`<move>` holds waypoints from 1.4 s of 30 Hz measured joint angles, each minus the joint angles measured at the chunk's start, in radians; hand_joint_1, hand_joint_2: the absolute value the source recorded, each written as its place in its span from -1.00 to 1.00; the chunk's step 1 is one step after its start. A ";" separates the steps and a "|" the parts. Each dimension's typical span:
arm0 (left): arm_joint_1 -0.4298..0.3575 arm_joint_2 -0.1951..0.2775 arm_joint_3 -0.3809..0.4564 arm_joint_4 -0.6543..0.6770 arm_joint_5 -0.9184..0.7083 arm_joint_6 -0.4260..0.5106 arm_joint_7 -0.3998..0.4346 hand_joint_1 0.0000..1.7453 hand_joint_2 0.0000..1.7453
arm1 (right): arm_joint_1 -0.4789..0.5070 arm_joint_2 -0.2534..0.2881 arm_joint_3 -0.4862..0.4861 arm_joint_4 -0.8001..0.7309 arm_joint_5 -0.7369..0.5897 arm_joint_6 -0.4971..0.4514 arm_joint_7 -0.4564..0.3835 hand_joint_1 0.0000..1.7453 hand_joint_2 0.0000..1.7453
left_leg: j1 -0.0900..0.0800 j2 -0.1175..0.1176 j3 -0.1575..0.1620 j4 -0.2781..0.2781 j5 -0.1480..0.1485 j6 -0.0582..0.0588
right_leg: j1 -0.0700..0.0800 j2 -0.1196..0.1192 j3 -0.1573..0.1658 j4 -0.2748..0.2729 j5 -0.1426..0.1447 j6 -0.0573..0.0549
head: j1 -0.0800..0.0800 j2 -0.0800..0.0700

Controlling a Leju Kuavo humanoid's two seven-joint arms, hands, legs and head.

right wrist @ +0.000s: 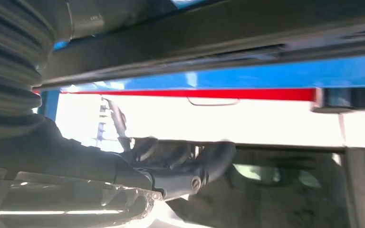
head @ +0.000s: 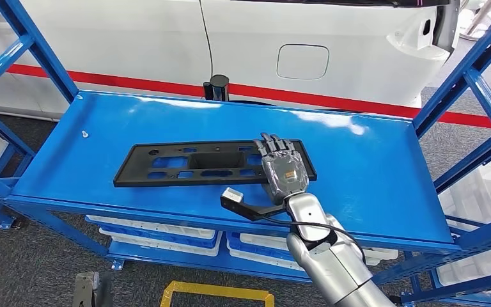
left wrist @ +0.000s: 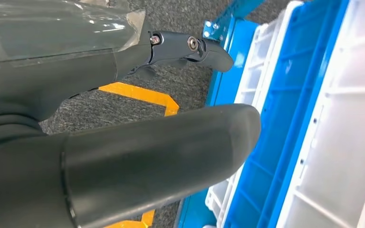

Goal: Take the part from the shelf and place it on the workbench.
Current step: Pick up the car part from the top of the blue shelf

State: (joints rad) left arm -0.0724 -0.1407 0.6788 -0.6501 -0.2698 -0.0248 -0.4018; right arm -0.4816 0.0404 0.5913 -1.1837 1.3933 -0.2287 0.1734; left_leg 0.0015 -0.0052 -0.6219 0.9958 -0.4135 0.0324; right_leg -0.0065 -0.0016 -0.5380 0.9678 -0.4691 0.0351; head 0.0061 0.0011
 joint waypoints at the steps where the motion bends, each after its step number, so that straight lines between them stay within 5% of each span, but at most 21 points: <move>1: 0.003 -0.002 0.009 -0.006 -0.002 -0.003 0.002 -1.00 -1.00 | 0.002 0.004 -0.013 0.007 0.005 -0.001 0.001 0.59 1.00 | 0.000 0.000 0.000 0.000 0.000 0.000 | 0.000 0.000 0.000 0.000 0.000 0.000 | 0.000 0.000; 23: 0.034 -0.045 0.126 -0.092 -0.051 -0.037 0.021 -1.00 -1.00 | 0.029 0.037 -0.142 0.018 0.000 -0.035 -0.012 1.00 1.00 | 0.000 -0.001 0.001 0.000 -0.001 0.000 | 0.000 -0.001 -0.005 0.000 -0.001 -0.002 | 0.000 0.000; 27: 0.042 -0.058 0.151 -0.110 -0.078 -0.054 0.007 -1.00 1.00 | 0.079 0.043 -0.188 -0.094 -0.228 -0.049 -0.108 1.00 1.00 | 0.000 -0.001 0.000 0.000 0.000 0.000 | 0.000 -0.001 0.000 0.000 -0.001 -0.001 | 0.000 0.000; 31: 0.048 -0.069 0.178 -0.115 -0.101 -0.072 -0.030 -1.00 1.00 | 0.134 0.027 -0.241 -0.311 -0.430 -0.091 -0.214 1.00 1.00 | 0.000 -0.001 -0.001 0.000 -0.001 0.000 | 0.000 -0.001 -0.002 0.000 -0.001 -0.001 | 0.000 0.000; 42: 0.050 -0.084 0.197 -0.092 -0.141 -0.068 -0.149 -1.00 1.00 | 0.234 -0.130 -0.366 -0.822 -0.568 -0.333 -0.410 1.00 1.00 | -0.001 -0.001 0.000 0.000 -0.003 -0.003 | 0.000 0.000 -0.001 -0.001 -0.003 0.000 | 0.000 0.000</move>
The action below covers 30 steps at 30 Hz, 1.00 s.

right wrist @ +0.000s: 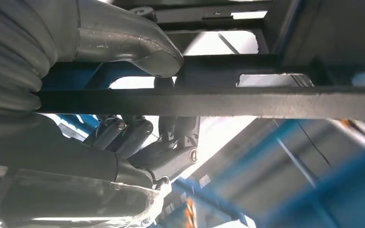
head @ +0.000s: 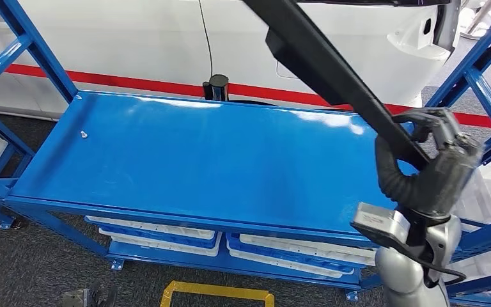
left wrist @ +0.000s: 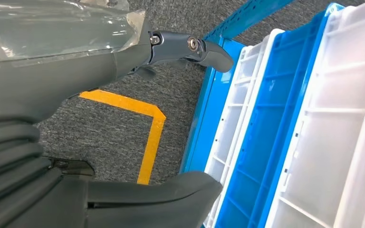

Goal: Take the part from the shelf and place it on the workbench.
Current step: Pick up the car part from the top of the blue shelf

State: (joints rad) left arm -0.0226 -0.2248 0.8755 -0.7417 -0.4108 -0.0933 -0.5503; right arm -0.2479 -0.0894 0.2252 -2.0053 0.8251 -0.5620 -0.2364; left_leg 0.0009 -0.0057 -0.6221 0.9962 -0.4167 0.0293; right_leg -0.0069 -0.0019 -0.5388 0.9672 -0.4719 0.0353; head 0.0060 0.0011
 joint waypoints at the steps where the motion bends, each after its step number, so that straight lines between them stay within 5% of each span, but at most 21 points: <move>1: 0.000 -0.001 0.000 0.002 0.000 0.002 -0.002 -1.00 1.00 | 0.006 -0.011 -0.007 -0.026 -0.005 -0.009 -0.007 1.00 1.00 | 0.000 0.000 0.000 0.000 0.000 0.000 | 0.000 0.000 0.000 0.000 0.000 0.000 | 0.000 0.000; 11: 0.000 -0.007 0.000 0.012 -0.001 0.018 -0.006 -1.00 1.00 | 0.038 -0.075 -0.035 -0.128 -0.046 -0.054 -0.047 1.00 1.00 | 0.001 0.000 0.002 0.000 0.000 0.000 | 0.000 0.000 -0.001 0.000 -0.001 0.000 | 0.000 0.000; 20: 0.004 -0.015 0.032 0.016 0.059 -0.040 -0.022 -1.00 1.00 | 0.150 -0.140 -0.092 -0.188 -0.305 -0.130 -0.294 1.00 1.00 | 0.000 -0.001 0.001 0.000 -0.002 0.000 | 0.000 0.000 0.002 0.000 -0.001 0.000 | 0.001 0.000; 30: 0.021 -0.018 0.054 0.016 0.064 -0.032 -0.011 -1.00 1.00 | 0.256 -0.134 -0.116 -0.221 -0.410 -0.130 -0.405 1.00 1.00 | -0.007 0.001 0.015 -0.008 -0.004 0.026 | -0.013 0.000 0.004 0.016 -0.016 0.015 | 0.001 0.000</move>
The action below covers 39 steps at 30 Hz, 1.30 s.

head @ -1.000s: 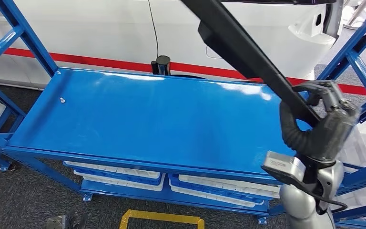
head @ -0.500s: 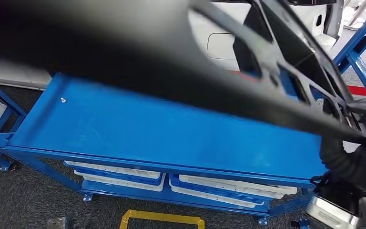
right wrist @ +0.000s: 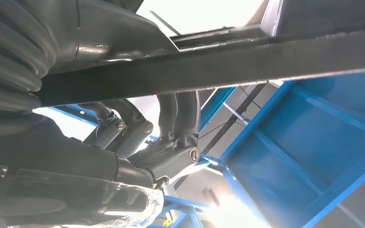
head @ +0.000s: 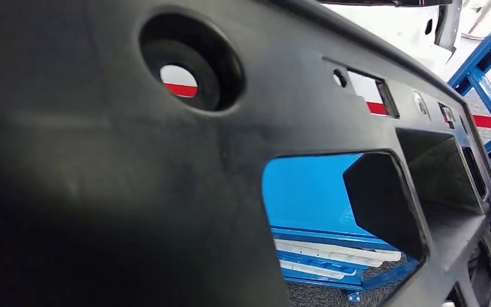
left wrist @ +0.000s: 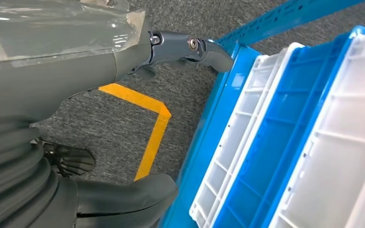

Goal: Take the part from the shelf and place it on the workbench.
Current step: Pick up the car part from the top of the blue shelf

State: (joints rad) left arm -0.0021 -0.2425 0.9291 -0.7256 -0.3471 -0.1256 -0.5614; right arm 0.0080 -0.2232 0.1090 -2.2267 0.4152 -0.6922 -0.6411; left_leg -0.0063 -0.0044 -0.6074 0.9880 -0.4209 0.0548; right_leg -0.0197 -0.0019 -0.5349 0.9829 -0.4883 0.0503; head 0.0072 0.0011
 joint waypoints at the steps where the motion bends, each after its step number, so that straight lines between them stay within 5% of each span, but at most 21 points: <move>1: 0.001 0.000 0.001 0.000 0.000 0.000 0.001 -1.00 1.00 | 0.004 0.001 0.000 -0.002 -0.002 0.000 -0.002 1.00 1.00 | 0.003 0.001 0.004 -0.005 0.003 0.004 | 0.000 0.000 -0.013 0.032 -0.020 -0.002 | 0.001 0.000; 4: 0.002 -0.001 0.003 0.002 -0.001 0.000 0.003 -1.00 1.00 | 0.012 0.002 -0.001 -0.003 -0.007 0.000 -0.004 1.00 1.00 | 0.004 0.003 0.005 -0.009 0.005 0.008 | -0.001 0.001 -0.098 0.226 -0.111 -0.014 | 0.004 0.000; 6: 0.003 -0.002 0.004 0.007 -0.003 -0.001 0.003 -1.00 1.00 | 0.018 0.002 -0.002 -0.002 -0.014 0.000 -0.003 1.00 1.00 | 0.005 0.002 0.003 -0.008 0.006 0.006 | -0.004 0.001 -0.118 0.284 -0.125 -0.002 | 0.004 0.000; 9: 0.004 0.000 0.004 0.018 -0.007 -0.005 0.003 -1.00 1.00 | 0.018 -0.002 -0.004 -0.001 -0.026 0.000 0.000 1.00 1.00 | 0.008 0.000 0.002 -0.003 0.008 -0.004 | -0.014 -0.001 -0.011 0.102 -0.058 0.030 | 0.005 0.000; 10: 0.004 0.001 0.004 0.021 -0.007 -0.006 0.003 -1.00 1.00 | 0.018 -0.005 -0.004 0.001 -0.027 0.000 0.007 1.00 1.00 | 0.008 -0.001 0.001 0.000 0.009 -0.011 | -0.014 0.001 0.022 0.047 -0.037 0.031 | 0.004 0.000; 12: 0.003 0.004 0.004 0.026 -0.006 -0.009 0.002 -1.00 1.00 | 0.012 -0.016 -0.004 0.006 -0.022 -0.001 0.043 1.00 1.00 | 0.004 -0.003 -0.002 0.008 0.010 -0.025 | -0.012 0.004 0.043 0.006 -0.025 0.019 | 0.001 0.000; 15: 0.002 0.010 0.004 0.034 0.001 -0.015 0.001 -1.00 1.00 | -0.023 -0.047 0.004 0.031 -0.003 0.024 0.151 1.00 1.00 | 0.008 -0.003 -0.010 0.021 0.002 -0.044 | -0.015 0.006 0.026 0.009 -0.018 -0.011 | -0.005 0.000; 18: -0.002 0.018 0.000 0.048 0.006 -0.021 -0.002 -1.00 1.00 | -0.108 -0.076 0.025 0.104 0.045 0.120 0.307 1.00 1.00 | 0.013 0.000 -0.066 0.156 -0.104 -0.059 | -0.015 0.006 0.009 0.008 0.002 -0.036 | -0.010 0.000; 20: -0.010 0.024 -0.007 0.063 0.010 -0.025 -0.005 -1.00 1.00 | -0.182 -0.084 0.046 0.182 0.088 0.193 0.398 1.00 1.00 | 0.015 0.000 -0.107 0.275 -0.162 -0.064 | -0.010 0.006 -0.007 0.009 0.015 -0.041 | -0.012 0.000; 22: -0.021 0.032 -0.019 0.076 0.010 -0.027 -0.007 -1.00 1.00 | -0.249 -0.086 0.068 0.266 0.119 0.230 0.445 1.00 1.00 | 0.016 0.000 -0.083 0.265 -0.144 -0.061 | -0.006 0.005 -0.019 0.010 0.024 -0.038 | -0.012 0.000; 25: -0.031 0.041 -0.036 0.088 0.011 -0.027 -0.010 -1.00 1.00 | -0.314 -0.087 0.088 0.348 0.144 0.240 0.466 1.00 1.00 | 0.014 0.000 0.044 0.069 -0.077 -0.046 | -0.001 -0.001 -0.025 0.010 0.031 -0.028 | -0.011 0.000; 27: -0.035 0.048 -0.047 0.096 0.014 -0.026 -0.011 -1.00 1.00 | -0.342 -0.088 0.099 0.383 0.173 0.252 0.490 1.00 1.00 | 0.007 -0.001 0.079 0.009 -0.067 -0.037 | 0.002 -0.005 -0.027 0.010 0.037 -0.018 | -0.012 0.000; 31: -0.049 0.056 -0.078 0.110 0.029 -0.020 -0.011 -1.00 1.00 | -0.371 -0.084 0.119 0.443 0.227 0.268 0.534 1.00 1.00 | 0.007 0.003 0.071 -0.010 -0.045 -0.010 | 0.000 -0.006 -0.050 0.039 0.021 -0.004 | -0.010 0.000; 34: -0.058 0.061 -0.091 0.118 0.032 -0.019 -0.010 -1.00 1.00 | -0.382 -0.081 0.130 0.474 0.235 0.268 0.540 1.00 1.00 | 0.007 0.006 0.054 -0.015 -0.030 0.004 | 0.000 -0.003 -0.128 0.221 -0.069 -0.010 | -0.005 0.000; 36: -0.058 0.062 -0.099 0.124 0.034 -0.019 -0.010 -1.00 1.00 | -0.382 -0.079 0.134 0.489 0.241 0.269 0.547 1.00 1.00 | 0.005 0.006 0.042 -0.012 -0.023 0.005 | 0.000 -0.003 -0.157 0.309 -0.097 -0.003 | -0.005 0.000; 37: -0.058 0.062 -0.104 0.127 0.038 -0.018 -0.009 -1.00 1.00 | -0.383 -0.077 0.135 0.495 0.246 0.269 0.552 1.00 1.00 | 0.005 0.006 0.038 -0.010 -0.021 0.004 | 0.000 -0.003 -0.143 0.292 -0.087 0.006 | -0.004 0.000; 39: -0.061 0.064 -0.116 0.131 0.048 -0.017 -0.005 -1.00 1.00 | -0.391 -0.074 0.138 0.506 0.259 0.274 0.561 1.00 1.00 | 0.006 0.006 0.032 -0.003 -0.020 0.002 | -0.001 -0.003 -0.063 0.155 -0.038 0.022 | -0.003 0.000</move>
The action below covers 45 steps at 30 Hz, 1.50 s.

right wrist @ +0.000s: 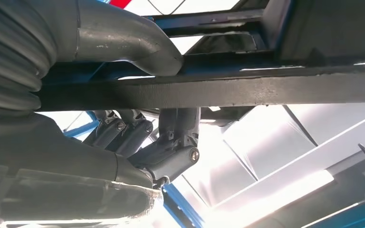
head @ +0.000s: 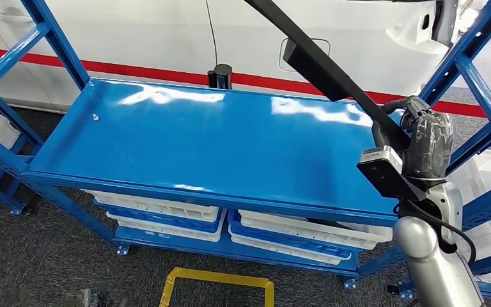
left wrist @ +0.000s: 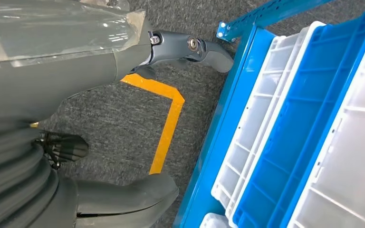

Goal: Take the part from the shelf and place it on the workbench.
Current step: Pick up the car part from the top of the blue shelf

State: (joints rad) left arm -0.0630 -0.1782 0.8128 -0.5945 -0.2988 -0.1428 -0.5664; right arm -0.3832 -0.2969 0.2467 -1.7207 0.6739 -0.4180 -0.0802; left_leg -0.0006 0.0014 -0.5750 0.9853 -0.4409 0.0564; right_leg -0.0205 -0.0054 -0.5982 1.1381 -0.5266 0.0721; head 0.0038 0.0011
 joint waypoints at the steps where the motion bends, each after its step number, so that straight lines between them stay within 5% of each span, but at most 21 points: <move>1: -0.003 0.002 -0.006 0.002 0.005 0.001 0.003 -1.00 1.00 | -0.007 0.002 0.001 0.005 0.005 0.003 0.004 1.00 1.00 | -0.002 0.000 -0.004 0.004 0.001 -0.003 | 0.002 0.000 0.041 -0.071 0.019 0.002 | 0.000 0.000; 3: -0.009 0.006 -0.019 0.005 0.012 0.003 0.007 -1.00 1.00 | -0.021 0.008 0.002 0.017 0.016 0.011 0.012 1.00 1.00 | -0.006 -0.001 -0.011 0.011 0.005 -0.013 | 0.006 0.001 0.079 -0.142 0.033 -0.006 | 0.000 0.000; 6: -0.012 0.013 -0.036 0.009 0.017 0.004 0.008 -1.00 1.00 | -0.037 0.016 0.003 0.035 0.027 0.016 0.020 1.00 1.00 | -0.007 -0.003 -0.021 0.019 0.006 -0.030 | 0.002 0.002 0.072 -0.148 0.042 -0.025 | -0.001 0.000; 9: -0.019 0.020 -0.054 0.014 0.020 0.005 0.009 -1.00 1.00 | -0.058 0.024 0.002 0.050 0.028 0.016 0.022 1.00 1.00 | -0.001 -0.006 -0.072 0.133 -0.082 -0.047 | -0.007 0.000 0.057 -0.151 0.058 -0.054 | -0.006 0.000; 11: -0.022 0.024 -0.067 0.020 0.024 0.005 0.010 -1.00 1.00 | -0.064 0.029 -0.001 0.057 0.026 0.016 0.024 1.00 1.00 | 0.005 -0.005 -0.120 0.261 -0.147 -0.057 | -0.005 0.000 0.045 -0.151 0.067 -0.062 | -0.008 0.000; 12: -0.023 0.026 -0.073 0.024 0.026 0.005 0.010 -1.00 1.00 | -0.064 0.031 -0.004 0.061 0.026 0.016 0.025 1.00 1.00 | 0.008 -0.005 -0.128 0.294 -0.154 -0.060 | -0.004 0.000 0.039 -0.150 0.070 -0.063 | -0.008 0.000; 14: -0.025 0.031 -0.085 0.030 0.028 0.005 0.010 -1.00 1.00 | -0.063 0.035 -0.010 0.066 0.025 0.016 0.026 1.00 1.00 | 0.013 -0.004 -0.088 0.248 -0.116 -0.061 | -0.005 0.000 0.032 -0.147 0.075 -0.060 | -0.008 0.000; 16: -0.031 0.036 -0.095 0.033 0.029 0.005 0.010 -1.00 1.00 | -0.065 0.036 -0.015 0.069 0.024 0.016 0.027 1.00 1.00 | 0.015 -0.006 -0.004 0.110 -0.064 -0.059 | -0.003 0.000 0.026 -0.142 0.079 -0.055 | -0.008 0.000; 18: -0.038 0.041 -0.101 0.038 0.032 0.005 0.009 -1.00 1.00 | -0.069 0.038 -0.020 0.070 0.022 0.016 0.027 1.00 1.00 | 0.011 -0.009 0.039 0.027 -0.048 -0.053 | 0.000 0.000 0.017 -0.138 0.086 -0.045 | -0.007 0.000; 21: -0.043 0.047 -0.113 0.047 0.040 0.007 0.008 -1.00 1.00 | -0.072 0.041 -0.029 0.071 0.016 0.016 0.023 1.00 1.00 | 0.003 -0.009 0.030 0.016 -0.042 -0.038 | 0.000 0.001 0.006 -0.139 0.098 -0.024 | -0.007 0.000; 23: -0.047 0.049 -0.119 0.051 0.048 0.012 0.007 -1.00 1.00 | -0.074 0.041 -0.034 0.073 0.011 0.017 0.019 1.00 1.00 | 0.005 -0.006 0.025 0.009 -0.030 -0.021 | 0.000 0.001 -0.006 -0.123 0.084 -0.020 | -0.006 0.000; 27: -0.056 0.057 -0.132 0.067 0.063 0.021 0.005 -1.00 1.00 | -0.083 0.041 -0.038 0.082 0.001 0.023 0.010 1.00 1.00 | 0.003 -0.003 -0.005 0.006 -0.004 0.002 | 0.000 0.002 -0.090 0.098 -0.039 -0.035 | 0.000 0.000; 29: -0.057 0.061 -0.139 0.079 0.074 0.027 0.000 -1.00 1.00 | -0.086 0.041 -0.038 0.090 -0.009 0.027 0.005 1.00 1.00 | 0.001 -0.002 -0.022 0.007 0.009 0.002 | 0.000 0.002 -0.093 0.149 -0.055 -0.026 | 0.000 0.000; 32: -0.057 0.068 -0.150 0.096 0.092 0.036 -0.012 -1.00 1.00 | -0.106 0.041 -0.036 0.104 -0.028 0.028 -0.005 1.00 1.00 | 0.000 -0.003 -0.043 0.014 0.023 -0.005 | 0.000 0.002 0.028 -0.029 -0.005 -0.007 | 0.000 0.000; 34: -0.058 0.073 -0.157 0.103 0.100 0.038 -0.017 -1.00 1.00 | -0.124 0.039 -0.034 0.113 -0.037 0.028 -0.009 1.00 1.00 | -0.003 -0.003 -0.054 0.021 0.032 -0.015 | 0.007 0.002 0.089 -0.131 0.012 -0.012 | -0.001 0.000; 36: -0.058 0.078 -0.163 0.110 0.106 0.039 -0.021 -1.00 1.00 | -0.134 0.038 -0.032 0.122 -0.041 0.029 -0.010 1.00 1.00 | -0.006 -0.004 -0.060 0.023 0.044 -0.025 | 0.013 0.003 0.093 -0.144 0.016 -0.021 | -0.002 0.000; 38: -0.058 0.083 -0.165 0.115 0.109 0.040 -0.024 -1.00 1.00 | -0.141 0.037 -0.030 0.133 -0.043 0.029 -0.010 1.00 1.00 | -0.004 -0.006 -0.069 0.034 0.033 -0.035 | 0.001 0.002 0.084 -0.145 0.027 -0.037 | -0.002 0.000; 40: -0.058 0.086 -0.168 0.119 0.110 0.040 -0.026 -1.00 1.00 | -0.150 0.037 -0.027 0.142 -0.044 0.029 -0.010 1.00 1.00 | 0.002 -0.006 -0.098 0.105 -0.033 -0.048 | -0.008 0.000 0.070 -0.146 0.042 -0.057 | -0.004 0.000; 42: -0.058 0.088 -0.171 0.121 0.112 0.040 -0.026 -1.00 1.00 | -0.158 0.037 -0.025 0.151 -0.048 0.029 -0.010 1.00 1.00 | 0.007 -0.006 -0.141 0.237 -0.117 -0.060 | -0.005 -0.001 0.050 -0.145 0.057 -0.066 | -0.006 0.000; 43: -0.058 0.088 -0.173 0.123 0.115 0.040 -0.026 -1.00 1.00 | -0.162 0.037 -0.025 0.157 -0.053 0.029 -0.010 1.00 1.00 | 0.011 -0.005 -0.154 0.291 -0.139 -0.064 | -0.004 -0.001 0.040 -0.145 0.065 -0.066 | -0.007 0.000; 45: -0.058 0.090 -0.180 0.126 0.124 0.041 -0.026 -1.00 1.00 | -0.168 0.035 -0.023 0.168 -0.066 0.026 -0.008 1.00 1.00 | 0.017 -0.005 -0.130 0.295 -0.120 -0.070 | -0.005 -0.001 0.023 -0.142 0.077 -0.061 | -0.007 0.000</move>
State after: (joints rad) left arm -0.1209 -0.0881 0.6333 -0.4686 -0.1745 -0.1022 -0.5928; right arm -0.5510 -0.2618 0.2240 -1.5527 0.6080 -0.3924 -0.0880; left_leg 0.0168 -0.0034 -0.7046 1.2802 -0.5609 -0.0137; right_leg -0.0259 -0.0062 -0.5753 0.9962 -0.4498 0.0114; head -0.0030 0.0011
